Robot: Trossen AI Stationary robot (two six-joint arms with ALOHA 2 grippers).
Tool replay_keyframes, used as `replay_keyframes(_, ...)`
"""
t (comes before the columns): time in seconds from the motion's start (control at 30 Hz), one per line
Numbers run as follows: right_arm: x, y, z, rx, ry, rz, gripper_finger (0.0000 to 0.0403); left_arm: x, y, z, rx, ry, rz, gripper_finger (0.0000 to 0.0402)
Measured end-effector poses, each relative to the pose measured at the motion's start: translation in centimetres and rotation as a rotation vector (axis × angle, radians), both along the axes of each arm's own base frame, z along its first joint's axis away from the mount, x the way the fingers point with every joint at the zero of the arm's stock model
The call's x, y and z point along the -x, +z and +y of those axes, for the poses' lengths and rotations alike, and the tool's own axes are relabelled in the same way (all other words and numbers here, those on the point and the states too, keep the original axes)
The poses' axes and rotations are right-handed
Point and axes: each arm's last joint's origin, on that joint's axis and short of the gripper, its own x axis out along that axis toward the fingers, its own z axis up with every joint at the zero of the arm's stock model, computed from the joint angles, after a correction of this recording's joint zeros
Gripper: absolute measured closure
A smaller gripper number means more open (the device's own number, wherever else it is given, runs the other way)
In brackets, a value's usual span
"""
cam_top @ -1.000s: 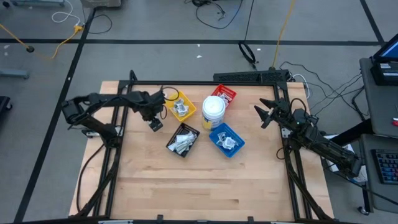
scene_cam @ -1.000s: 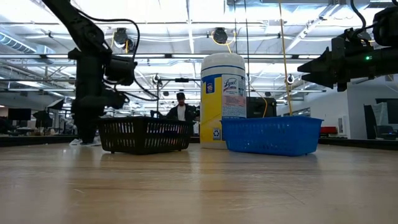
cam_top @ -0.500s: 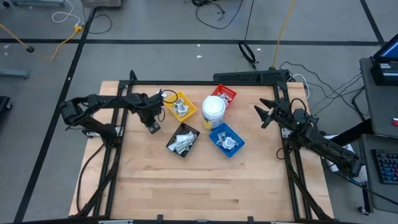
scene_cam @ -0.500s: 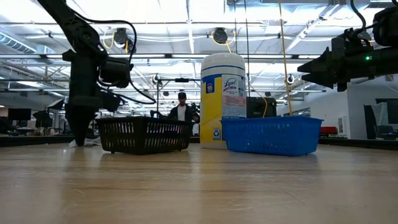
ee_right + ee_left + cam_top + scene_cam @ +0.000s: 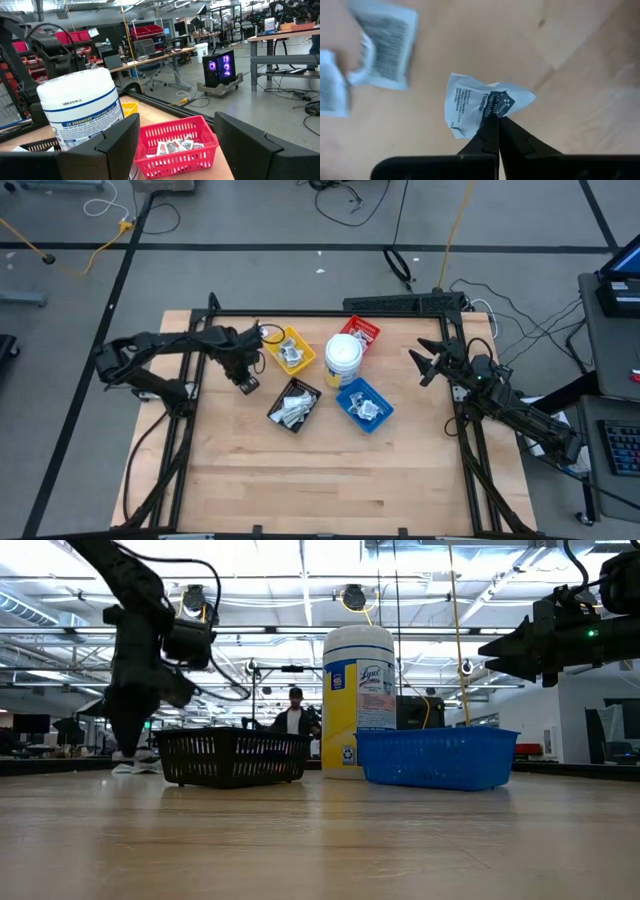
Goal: Pick & Place First Aid Supplies
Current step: Put the towelette pack into the yellow bin
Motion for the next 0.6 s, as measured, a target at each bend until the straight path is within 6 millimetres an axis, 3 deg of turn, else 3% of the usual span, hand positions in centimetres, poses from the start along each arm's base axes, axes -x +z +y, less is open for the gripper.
replay_keyframes(0.33,0.0,0.0,0.0,0.000,0.000,0.000,0.0149,0.3,4.9,0.0,-0.025,-0.003,0.033,0.0401)
replay_keyframes(0.5,0.0,0.0,0.0,0.000,0.000,0.000,0.0149,0.5,5.8,-0.2,-0.011,0.014,0.058,0.0401)
replay_keyframes(0.6,0.0,0.0,0.0,0.000,0.000,0.000,0.0149,-0.6,5.5,0.5,0.004,0.015,0.072,0.0401)
